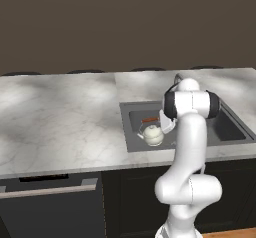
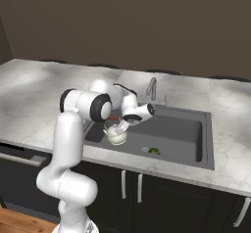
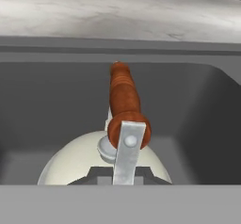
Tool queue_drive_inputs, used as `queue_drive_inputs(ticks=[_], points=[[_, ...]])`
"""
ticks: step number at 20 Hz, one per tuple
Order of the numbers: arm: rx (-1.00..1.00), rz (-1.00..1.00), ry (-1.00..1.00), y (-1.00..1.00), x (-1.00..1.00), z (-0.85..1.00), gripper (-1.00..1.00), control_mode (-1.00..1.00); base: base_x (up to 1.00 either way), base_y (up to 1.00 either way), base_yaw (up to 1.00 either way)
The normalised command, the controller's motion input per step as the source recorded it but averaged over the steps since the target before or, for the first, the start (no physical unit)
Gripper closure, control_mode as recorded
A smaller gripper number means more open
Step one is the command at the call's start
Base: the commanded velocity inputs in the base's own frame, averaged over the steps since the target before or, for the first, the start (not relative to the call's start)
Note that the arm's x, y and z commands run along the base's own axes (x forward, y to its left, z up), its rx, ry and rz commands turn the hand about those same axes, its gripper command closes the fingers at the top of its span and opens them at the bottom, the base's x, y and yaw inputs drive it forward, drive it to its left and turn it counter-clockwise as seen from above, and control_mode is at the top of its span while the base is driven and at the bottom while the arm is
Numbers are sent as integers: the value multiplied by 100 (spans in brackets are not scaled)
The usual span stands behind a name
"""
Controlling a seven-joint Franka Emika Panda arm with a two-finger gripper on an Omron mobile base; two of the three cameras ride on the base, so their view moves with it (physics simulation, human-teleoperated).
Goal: Open the cabinet, pick the kettle from the cabinet, and place it in the sink.
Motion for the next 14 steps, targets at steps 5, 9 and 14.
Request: queue_drive_inputs(ticks=[5, 9, 14], points=[[0, 0, 0, -1, 9, -18, 100, -100, 0, 0, 0], [0, 0, 0, -2, 5, -18, 100, -100, 0, 0, 0], [0, 0, 0, -4, 7, -17, 100, -100, 0, 0, 0]])
